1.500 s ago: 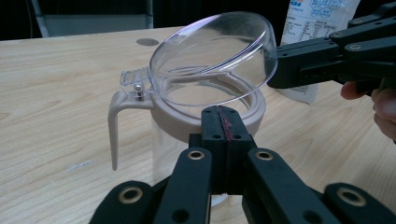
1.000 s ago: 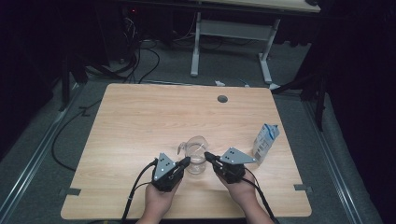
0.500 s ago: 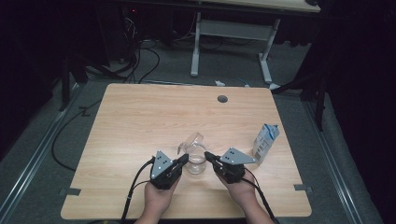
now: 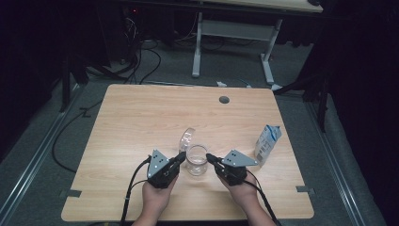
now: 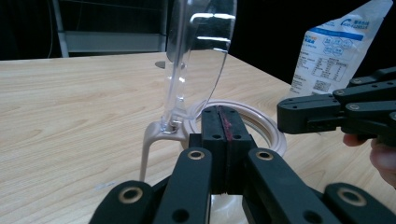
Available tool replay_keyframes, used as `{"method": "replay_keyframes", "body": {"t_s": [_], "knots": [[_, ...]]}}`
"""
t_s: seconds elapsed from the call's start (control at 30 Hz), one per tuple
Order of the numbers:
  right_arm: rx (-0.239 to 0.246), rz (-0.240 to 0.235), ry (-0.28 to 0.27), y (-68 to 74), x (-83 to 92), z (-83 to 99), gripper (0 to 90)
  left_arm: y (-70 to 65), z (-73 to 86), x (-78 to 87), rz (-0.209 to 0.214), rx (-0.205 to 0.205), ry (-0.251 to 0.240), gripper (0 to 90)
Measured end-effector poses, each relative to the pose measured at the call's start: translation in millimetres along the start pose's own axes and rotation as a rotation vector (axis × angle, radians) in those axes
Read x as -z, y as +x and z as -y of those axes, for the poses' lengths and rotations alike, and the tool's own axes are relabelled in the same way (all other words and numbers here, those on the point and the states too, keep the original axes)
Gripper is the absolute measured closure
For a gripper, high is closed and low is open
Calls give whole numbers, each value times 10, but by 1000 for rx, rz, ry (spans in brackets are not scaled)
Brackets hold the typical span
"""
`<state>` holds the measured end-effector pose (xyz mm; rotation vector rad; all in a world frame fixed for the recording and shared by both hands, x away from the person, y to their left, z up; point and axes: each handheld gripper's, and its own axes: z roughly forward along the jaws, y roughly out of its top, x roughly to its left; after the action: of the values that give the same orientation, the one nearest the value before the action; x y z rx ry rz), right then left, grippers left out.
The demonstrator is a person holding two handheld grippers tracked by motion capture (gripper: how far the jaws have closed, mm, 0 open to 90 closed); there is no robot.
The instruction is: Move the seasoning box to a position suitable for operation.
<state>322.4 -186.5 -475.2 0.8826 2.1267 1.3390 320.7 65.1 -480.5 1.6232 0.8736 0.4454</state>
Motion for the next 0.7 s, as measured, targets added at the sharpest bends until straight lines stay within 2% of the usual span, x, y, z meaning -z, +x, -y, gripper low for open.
{"method": "replay_keyframes", "body": {"t_s": [0.27,0.6,0.63,0.7], "knots": [[-2,0,-1,3,1,3,900,57,11,17,-18,15,-4,898],[4,4,4,12,7,0,888,74,42,40,-22,-11,18,893],[5,1,0,11,16,-2,874,80,55,54,-25,-28,29,894],[4,7,-4,6,27,-4,870,87,62,66,-26,-36,36,893]]}}
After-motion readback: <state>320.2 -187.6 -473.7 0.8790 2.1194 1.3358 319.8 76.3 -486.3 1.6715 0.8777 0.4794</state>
